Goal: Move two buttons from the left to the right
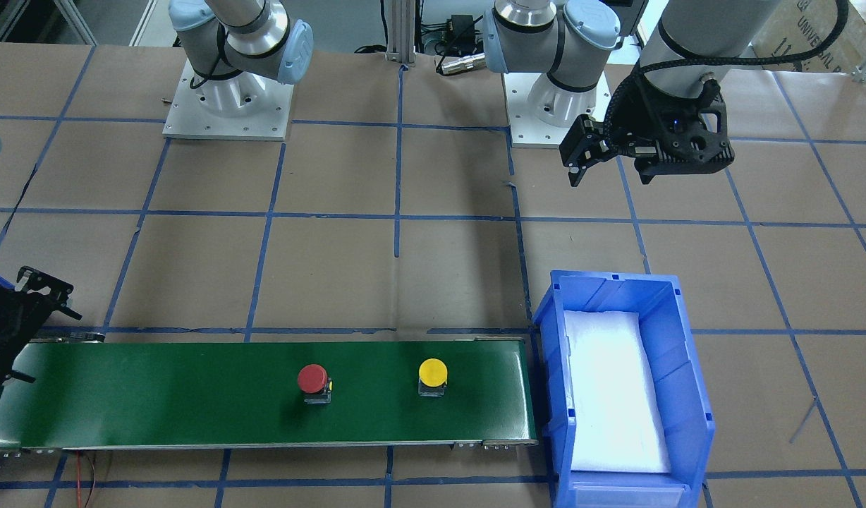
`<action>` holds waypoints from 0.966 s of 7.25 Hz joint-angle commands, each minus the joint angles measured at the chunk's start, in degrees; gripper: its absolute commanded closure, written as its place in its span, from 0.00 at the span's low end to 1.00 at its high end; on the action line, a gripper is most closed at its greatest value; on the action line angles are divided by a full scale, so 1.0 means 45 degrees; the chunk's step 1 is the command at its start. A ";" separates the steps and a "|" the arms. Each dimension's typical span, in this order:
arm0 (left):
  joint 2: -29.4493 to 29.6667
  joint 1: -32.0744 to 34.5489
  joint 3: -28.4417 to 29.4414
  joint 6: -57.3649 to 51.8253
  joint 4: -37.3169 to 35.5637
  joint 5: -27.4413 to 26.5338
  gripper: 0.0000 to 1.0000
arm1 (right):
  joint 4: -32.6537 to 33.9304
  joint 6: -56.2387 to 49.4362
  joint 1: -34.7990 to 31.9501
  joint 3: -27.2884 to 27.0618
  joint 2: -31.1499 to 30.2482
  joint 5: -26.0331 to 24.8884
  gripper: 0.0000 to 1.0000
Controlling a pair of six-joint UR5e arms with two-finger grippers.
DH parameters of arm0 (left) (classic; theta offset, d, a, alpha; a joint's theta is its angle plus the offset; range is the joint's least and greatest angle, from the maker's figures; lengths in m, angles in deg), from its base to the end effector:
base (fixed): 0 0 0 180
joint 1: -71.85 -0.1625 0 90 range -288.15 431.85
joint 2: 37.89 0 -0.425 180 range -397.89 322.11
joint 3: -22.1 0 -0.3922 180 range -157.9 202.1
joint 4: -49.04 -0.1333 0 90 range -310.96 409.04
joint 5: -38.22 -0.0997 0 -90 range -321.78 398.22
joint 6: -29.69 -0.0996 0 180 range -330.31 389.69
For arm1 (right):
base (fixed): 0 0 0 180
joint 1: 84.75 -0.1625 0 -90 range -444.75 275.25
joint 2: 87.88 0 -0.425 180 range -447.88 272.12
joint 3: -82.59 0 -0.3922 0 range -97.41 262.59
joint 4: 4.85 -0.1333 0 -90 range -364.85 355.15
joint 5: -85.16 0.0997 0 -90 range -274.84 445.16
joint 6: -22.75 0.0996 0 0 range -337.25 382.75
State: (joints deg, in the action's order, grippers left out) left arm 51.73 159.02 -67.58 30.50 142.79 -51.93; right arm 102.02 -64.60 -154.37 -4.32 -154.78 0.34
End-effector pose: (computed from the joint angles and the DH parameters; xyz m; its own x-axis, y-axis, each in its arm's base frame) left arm -0.1090 -0.4896 0.4875 -0.9980 -0.0633 -0.0034 -0.0634 0.9966 0.0532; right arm -0.0858 -0.6395 0.3147 -0.3904 -0.9187 -0.0589 -0.9148 0.3944 -0.0875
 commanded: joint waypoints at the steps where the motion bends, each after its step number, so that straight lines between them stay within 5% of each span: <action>1: -0.0012 0.0003 0.0007 -0.0003 0.0007 -0.0044 0.00 | 0.0060 -0.0137 0.0001 -0.0935 -0.0657 0.0489 0.00; 5: -0.0012 0.0003 0.0007 -0.0003 0.0007 -0.0064 0.00 | 0.2612 -0.0390 0.0001 -0.1526 -0.0585 0.0274 0.00; 7: -0.0012 0.0003 -0.0013 -0.0023 0.0007 -0.0122 0.00 | 0.2795 -0.2493 0.0001 -0.1254 -0.0272 0.0080 0.00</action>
State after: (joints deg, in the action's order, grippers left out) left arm 51.68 159.03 -67.60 30.43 142.82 -52.32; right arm 113.77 -70.91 -154.36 -10.66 -156.91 1.05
